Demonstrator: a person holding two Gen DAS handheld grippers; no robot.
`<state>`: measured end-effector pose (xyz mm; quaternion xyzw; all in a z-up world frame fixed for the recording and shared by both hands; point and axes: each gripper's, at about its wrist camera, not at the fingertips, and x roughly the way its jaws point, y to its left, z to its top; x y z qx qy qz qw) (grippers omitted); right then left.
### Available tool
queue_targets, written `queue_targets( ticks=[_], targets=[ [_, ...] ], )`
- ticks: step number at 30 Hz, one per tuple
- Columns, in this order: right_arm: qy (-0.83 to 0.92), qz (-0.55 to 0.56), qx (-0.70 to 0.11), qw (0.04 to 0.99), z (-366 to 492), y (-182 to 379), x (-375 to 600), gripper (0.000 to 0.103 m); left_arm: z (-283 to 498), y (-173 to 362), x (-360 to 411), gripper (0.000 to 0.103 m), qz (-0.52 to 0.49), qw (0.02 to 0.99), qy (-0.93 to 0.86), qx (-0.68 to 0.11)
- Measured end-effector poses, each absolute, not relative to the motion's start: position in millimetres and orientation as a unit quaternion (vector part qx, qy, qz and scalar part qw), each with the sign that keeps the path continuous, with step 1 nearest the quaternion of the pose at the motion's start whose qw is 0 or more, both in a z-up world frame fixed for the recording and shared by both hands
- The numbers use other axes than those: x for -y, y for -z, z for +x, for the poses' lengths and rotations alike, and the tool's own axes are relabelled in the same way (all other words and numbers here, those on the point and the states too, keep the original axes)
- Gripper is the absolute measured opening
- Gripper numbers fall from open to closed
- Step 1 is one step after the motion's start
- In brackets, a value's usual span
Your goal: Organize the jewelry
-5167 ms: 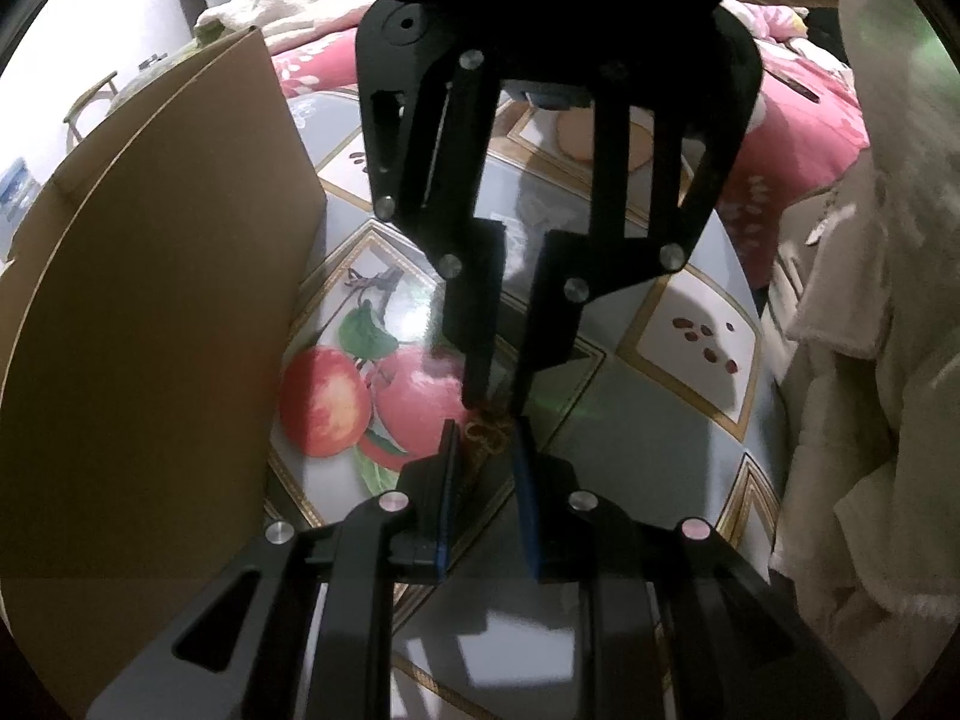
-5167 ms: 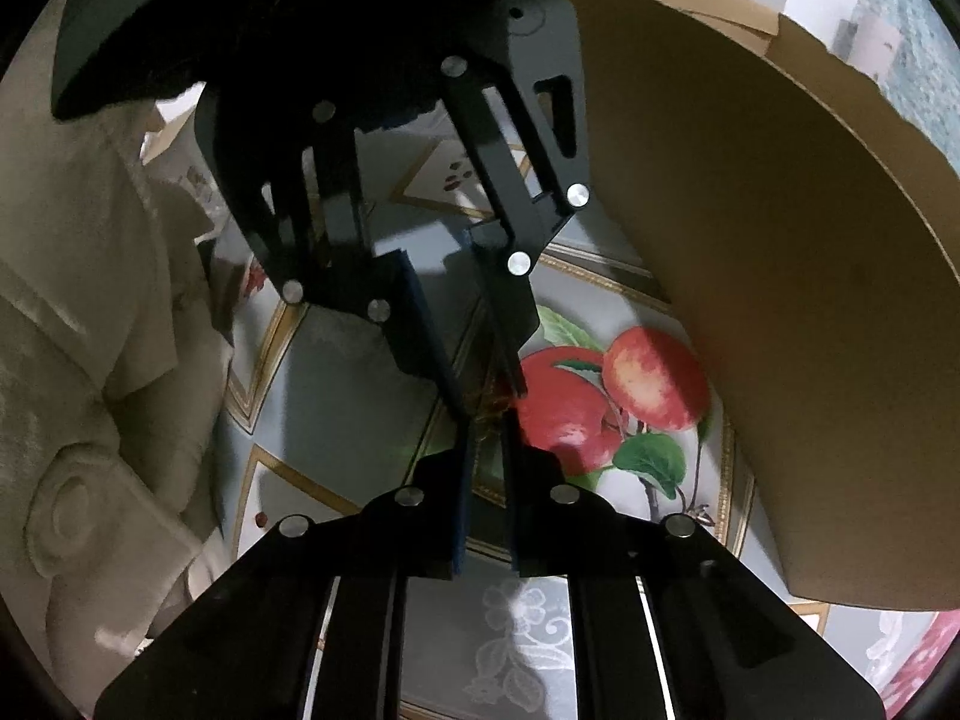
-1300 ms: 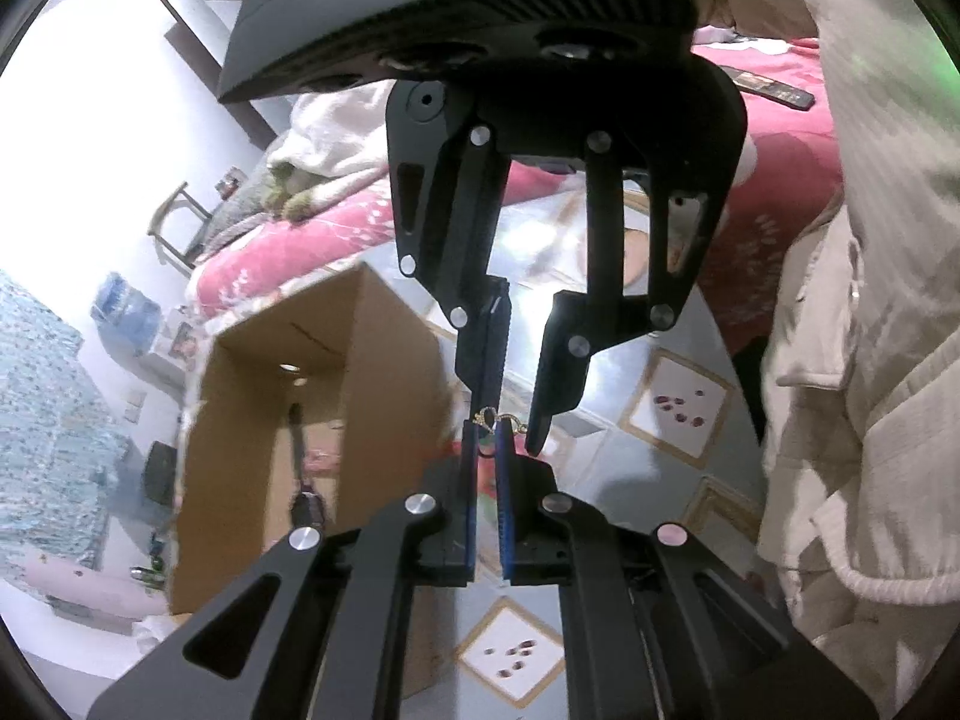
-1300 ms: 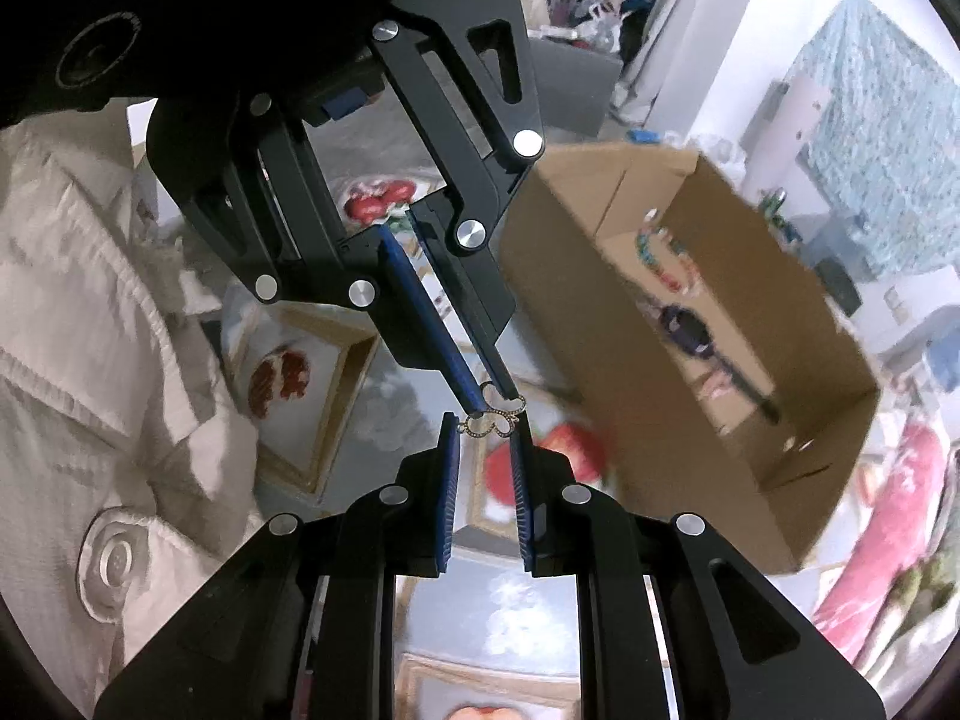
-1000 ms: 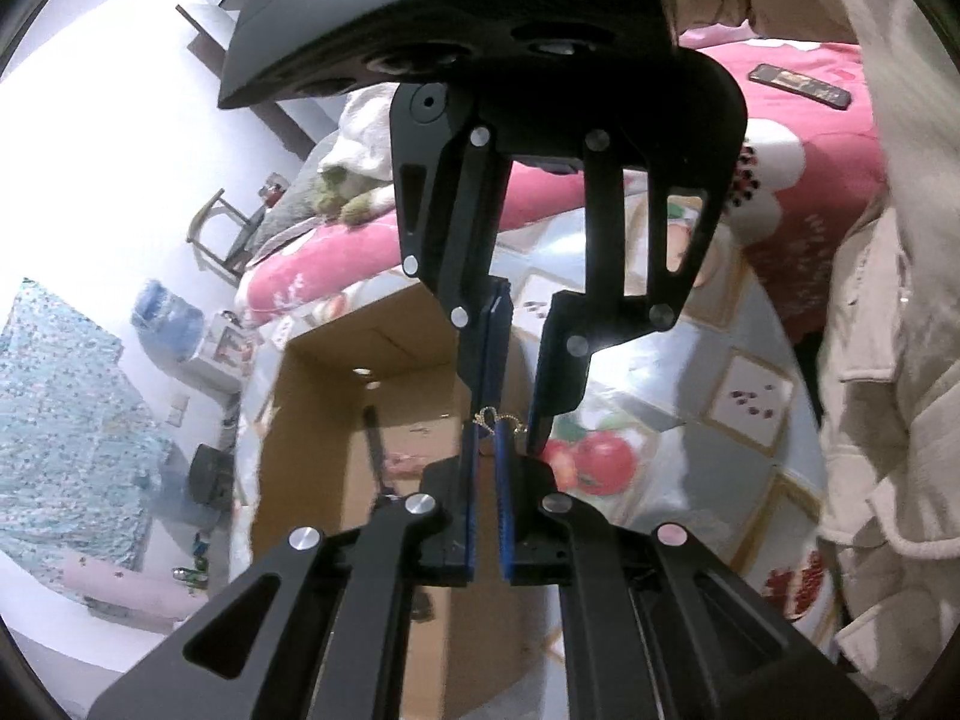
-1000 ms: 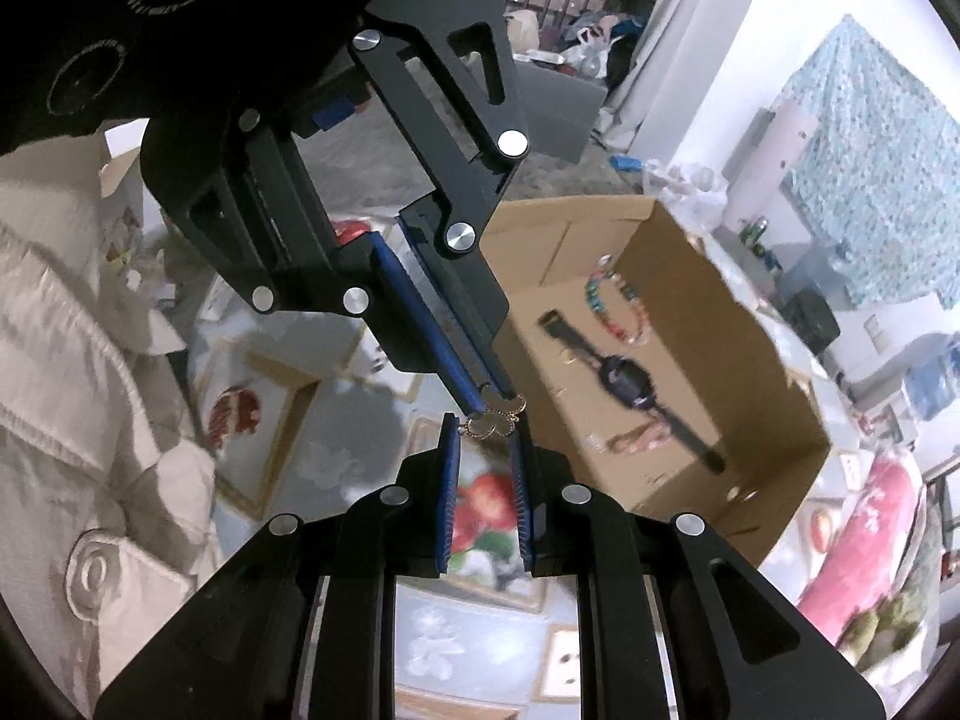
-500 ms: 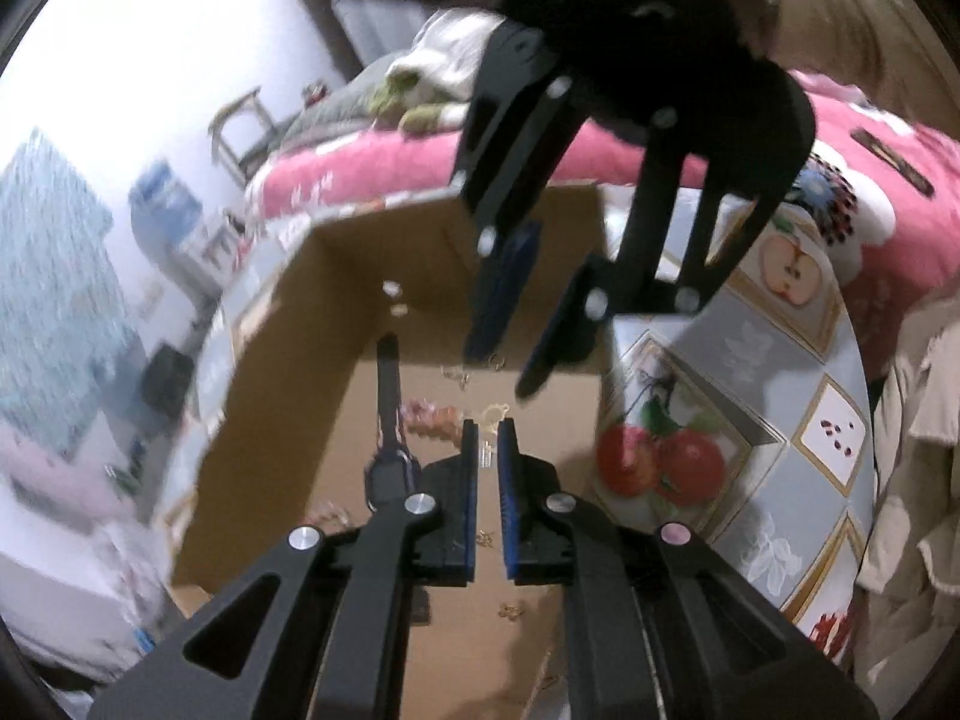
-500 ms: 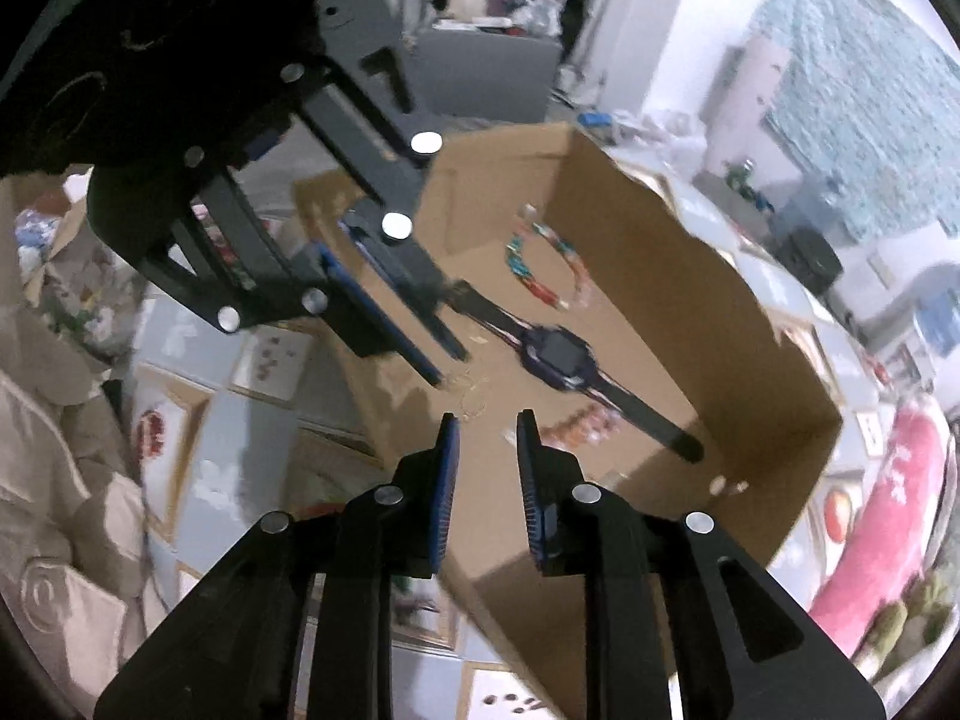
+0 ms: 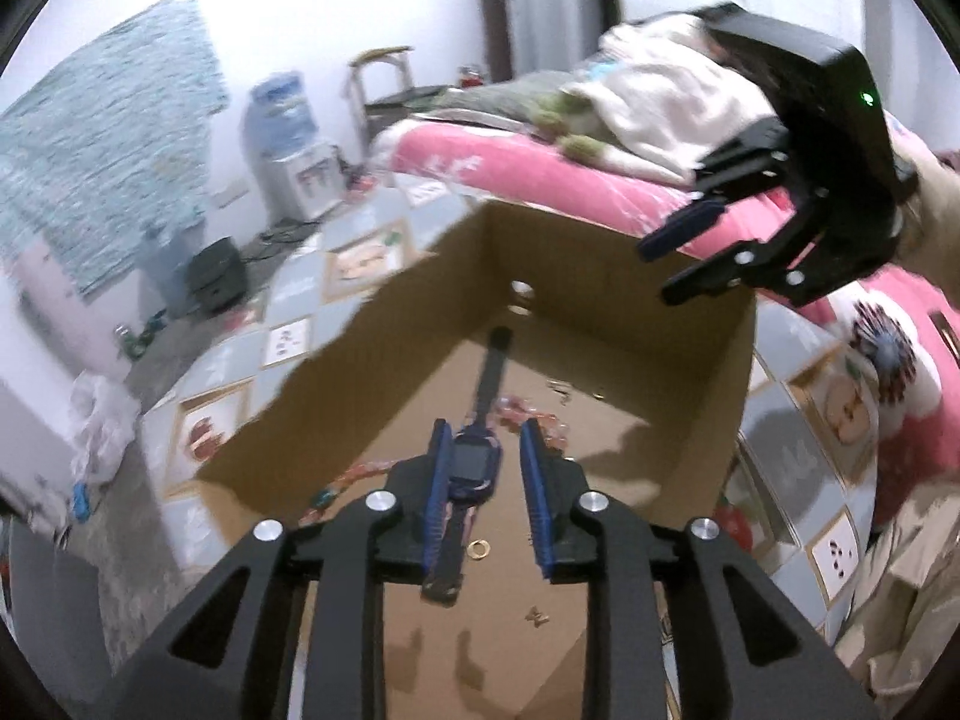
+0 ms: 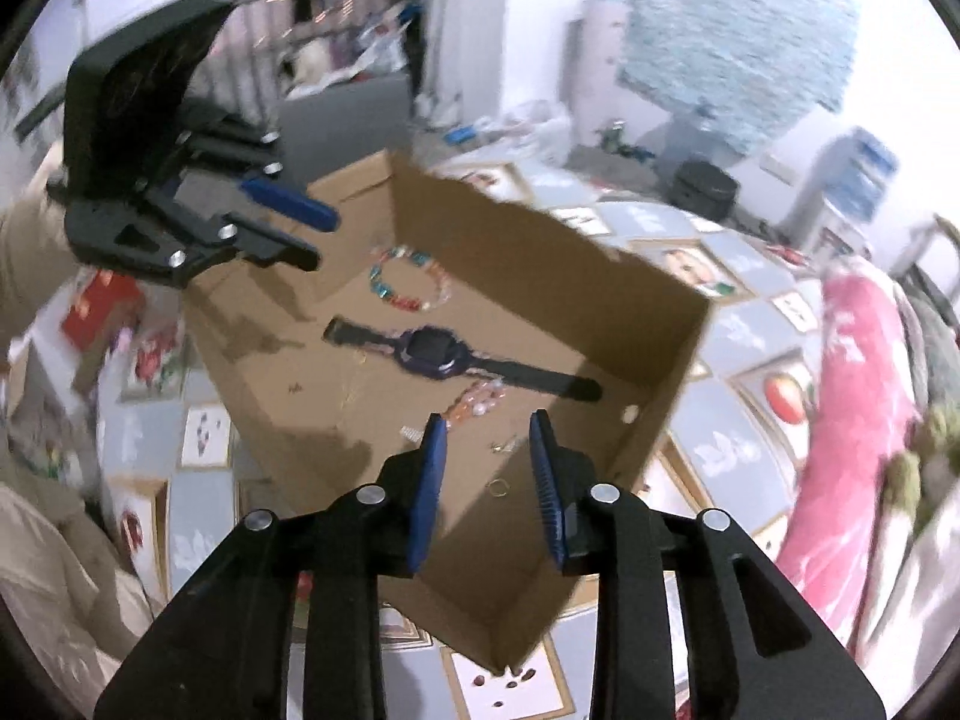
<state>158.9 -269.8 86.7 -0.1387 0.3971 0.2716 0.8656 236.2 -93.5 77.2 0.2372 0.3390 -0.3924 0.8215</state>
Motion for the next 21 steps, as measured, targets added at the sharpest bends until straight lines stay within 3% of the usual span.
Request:
queue_targets(
  ticks=[4, 6, 8, 9, 10, 12, 16, 21],
  targets=[
    [-0.248, -0.077, -0.384, 0.886, 153, -98, 287, 0.043, 226, -89, 78, 0.036, 0.205, 0.843, 0.362, -0.341],
    [-0.234, -0.031, -0.379, 0.895, 148, -102, 300, 0.049, 219, -98, 65, 0.051, 0.174, 0.86, 0.336, -0.342],
    [-0.206, 0.026, -0.38, 0.901, 143, -103, 318, 0.06, 212, -104, 48, 0.063, 0.132, 0.877, 0.311, -0.342],
    [-0.186, 0.045, -0.385, 0.903, 143, -101, 323, 0.062, 209, -106, 40, 0.074, 0.116, 0.884, 0.297, -0.343],
    [-0.173, 0.065, -0.391, 0.902, 142, -97, 328, 0.064, 204, -105, 29, 0.078, 0.093, 0.894, 0.271, -0.345],
    [-0.154, 0.108, -0.408, 0.893, 144, -83, 340, 0.064, 198, -99, 4, 0.083, 0.029, 0.902, 0.244, -0.356],
    [-0.14, 0.194, -0.454, 0.858, 154, -55, 351, 0.064, 199, -65, -29, 0.084, -0.098, 0.882, 0.191, -0.42],
    [-0.12, 0.21, -0.482, 0.842, 156, -38, 345, 0.064, 194, -45, -30, 0.084, -0.113, 0.871, 0.124, -0.462]
  ],
)
